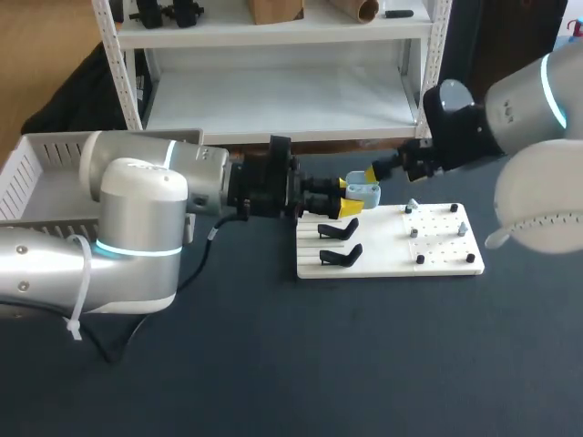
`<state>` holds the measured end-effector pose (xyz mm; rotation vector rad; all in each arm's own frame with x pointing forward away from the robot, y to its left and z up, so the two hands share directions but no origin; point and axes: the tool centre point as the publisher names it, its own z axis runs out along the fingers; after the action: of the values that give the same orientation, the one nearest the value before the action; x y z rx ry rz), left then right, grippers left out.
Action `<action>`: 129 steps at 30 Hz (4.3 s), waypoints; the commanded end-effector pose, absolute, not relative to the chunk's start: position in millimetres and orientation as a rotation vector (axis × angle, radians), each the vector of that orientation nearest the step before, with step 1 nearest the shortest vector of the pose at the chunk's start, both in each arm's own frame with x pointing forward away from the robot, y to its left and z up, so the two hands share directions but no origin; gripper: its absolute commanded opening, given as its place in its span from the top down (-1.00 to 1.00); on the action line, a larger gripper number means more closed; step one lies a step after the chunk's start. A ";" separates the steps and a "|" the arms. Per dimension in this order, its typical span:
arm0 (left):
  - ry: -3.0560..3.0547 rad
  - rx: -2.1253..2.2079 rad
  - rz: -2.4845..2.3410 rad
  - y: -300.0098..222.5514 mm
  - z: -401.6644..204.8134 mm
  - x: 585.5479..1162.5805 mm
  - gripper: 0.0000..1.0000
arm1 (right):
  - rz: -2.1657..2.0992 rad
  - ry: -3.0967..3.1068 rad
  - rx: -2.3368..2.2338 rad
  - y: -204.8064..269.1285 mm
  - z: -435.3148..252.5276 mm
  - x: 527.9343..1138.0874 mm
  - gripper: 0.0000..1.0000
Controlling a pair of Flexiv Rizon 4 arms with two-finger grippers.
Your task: Pick up each earbud case from the left stands, insert the matching earbuds, close the lid, and place the case in the box.
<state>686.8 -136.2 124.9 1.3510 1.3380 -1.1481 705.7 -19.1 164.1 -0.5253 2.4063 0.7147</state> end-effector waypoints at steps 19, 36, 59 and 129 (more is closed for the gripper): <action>1.269 1.306 -1.095 -112.0 123.7 677.8 1.00 | 0.013 2.570 -0.622 -123.7 132.5 689.7 -1.00; 1.269 1.306 -1.095 -112.0 123.7 677.8 1.00 | -0.413 2.660 -0.788 -150.9 78.5 701.6 -1.00; 1.269 1.306 -1.095 -112.0 123.7 677.8 1.00 | -0.455 2.808 -0.644 -156.6 44.7 713.8 -0.05; 1.269 1.306 -1.095 -112.0 123.7 677.8 1.00 | -0.433 2.679 -0.535 -110.8 132.1 658.9 1.00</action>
<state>679.4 -112.0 124.6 1.3123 1.2710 -1.0998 683.1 -118.5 102.8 -0.5409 2.7094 -0.4331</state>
